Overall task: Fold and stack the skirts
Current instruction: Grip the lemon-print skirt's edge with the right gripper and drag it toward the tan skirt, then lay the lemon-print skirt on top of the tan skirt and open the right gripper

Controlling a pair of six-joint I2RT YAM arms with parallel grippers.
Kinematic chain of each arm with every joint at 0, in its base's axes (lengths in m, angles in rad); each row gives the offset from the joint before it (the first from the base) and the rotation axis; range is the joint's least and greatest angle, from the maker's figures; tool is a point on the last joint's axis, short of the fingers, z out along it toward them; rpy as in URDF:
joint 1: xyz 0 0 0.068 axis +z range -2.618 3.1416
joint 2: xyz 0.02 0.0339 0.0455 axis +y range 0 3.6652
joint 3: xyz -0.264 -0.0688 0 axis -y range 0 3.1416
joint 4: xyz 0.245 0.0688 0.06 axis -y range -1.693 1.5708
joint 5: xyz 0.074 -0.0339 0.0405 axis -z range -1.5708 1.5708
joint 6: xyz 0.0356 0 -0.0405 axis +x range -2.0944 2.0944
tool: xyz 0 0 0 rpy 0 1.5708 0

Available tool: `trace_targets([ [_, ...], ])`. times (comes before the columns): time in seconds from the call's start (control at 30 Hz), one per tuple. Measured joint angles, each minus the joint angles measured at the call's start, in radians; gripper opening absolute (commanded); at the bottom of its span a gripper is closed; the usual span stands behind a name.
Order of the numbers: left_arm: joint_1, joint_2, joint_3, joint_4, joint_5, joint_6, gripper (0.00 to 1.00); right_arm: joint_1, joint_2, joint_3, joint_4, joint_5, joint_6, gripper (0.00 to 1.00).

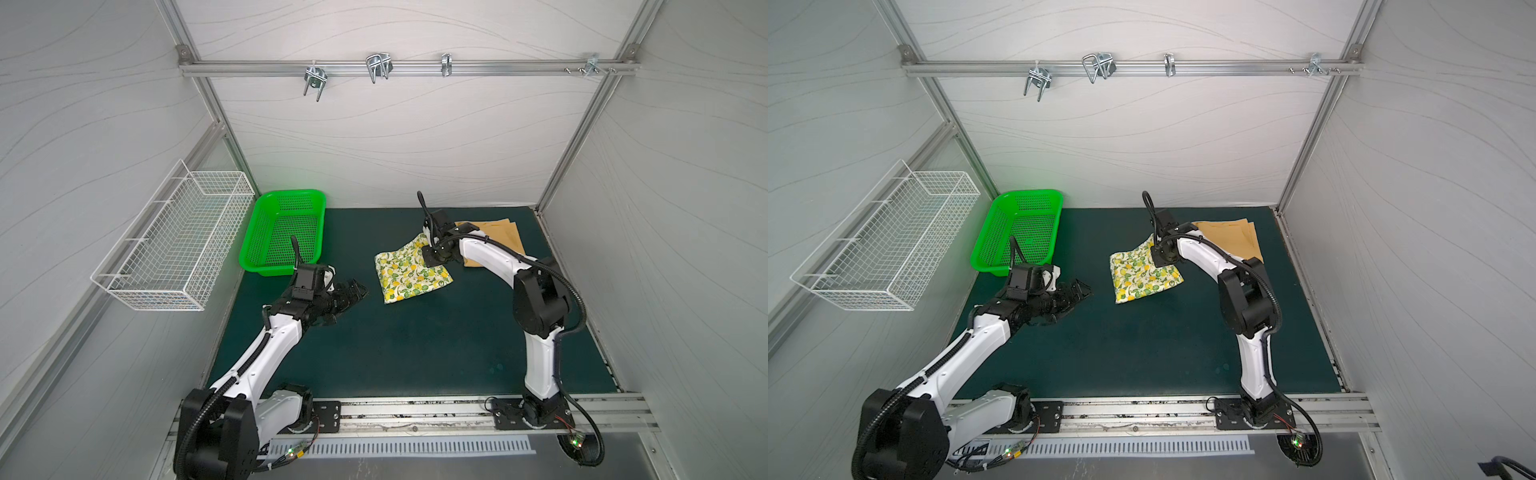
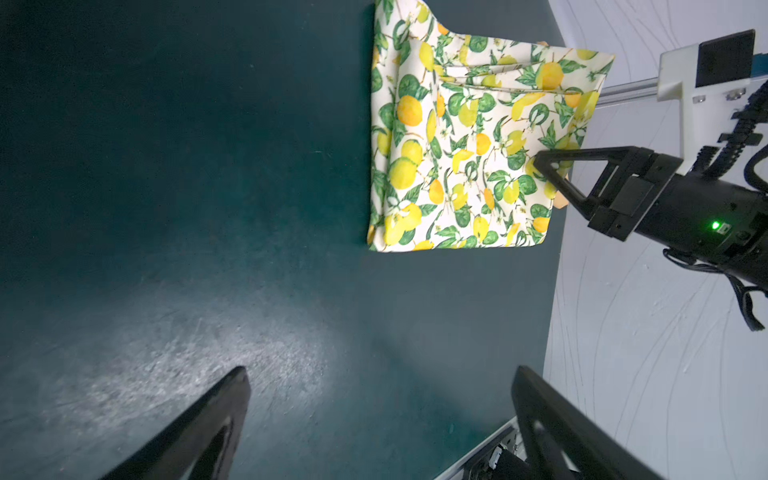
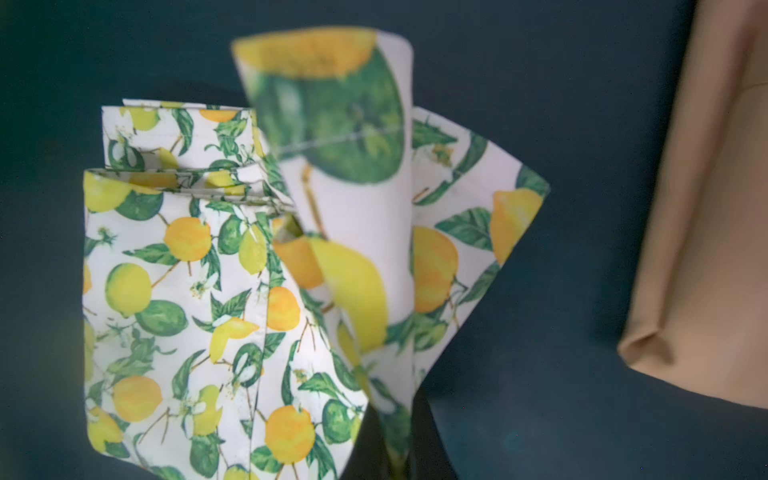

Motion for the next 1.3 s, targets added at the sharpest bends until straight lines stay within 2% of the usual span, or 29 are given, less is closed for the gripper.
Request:
trace_targets([
  [0.27, 0.000, 0.033, -0.005, 0.068, 0.040, -0.011, 0.98, -0.121, 0.069, 0.262, -0.187, 0.103, -0.087, 0.00],
  [0.7, 0.000, 0.090, -0.010, 0.111, 0.076, -0.013, 0.98, -0.241, 0.150, 0.640, -0.402, 0.144, -0.142, 0.00],
  [1.07, 0.000, 0.104, -0.010, 0.118, 0.085, -0.011, 0.98, -0.419, 0.153, 0.694, -0.460, 0.040, -0.120, 0.00],
  [1.3, 0.000, 0.104, -0.010, 0.115, 0.084, -0.005, 0.98, -0.499, 0.216, 0.697, -0.461, -0.006, -0.103, 0.00],
])
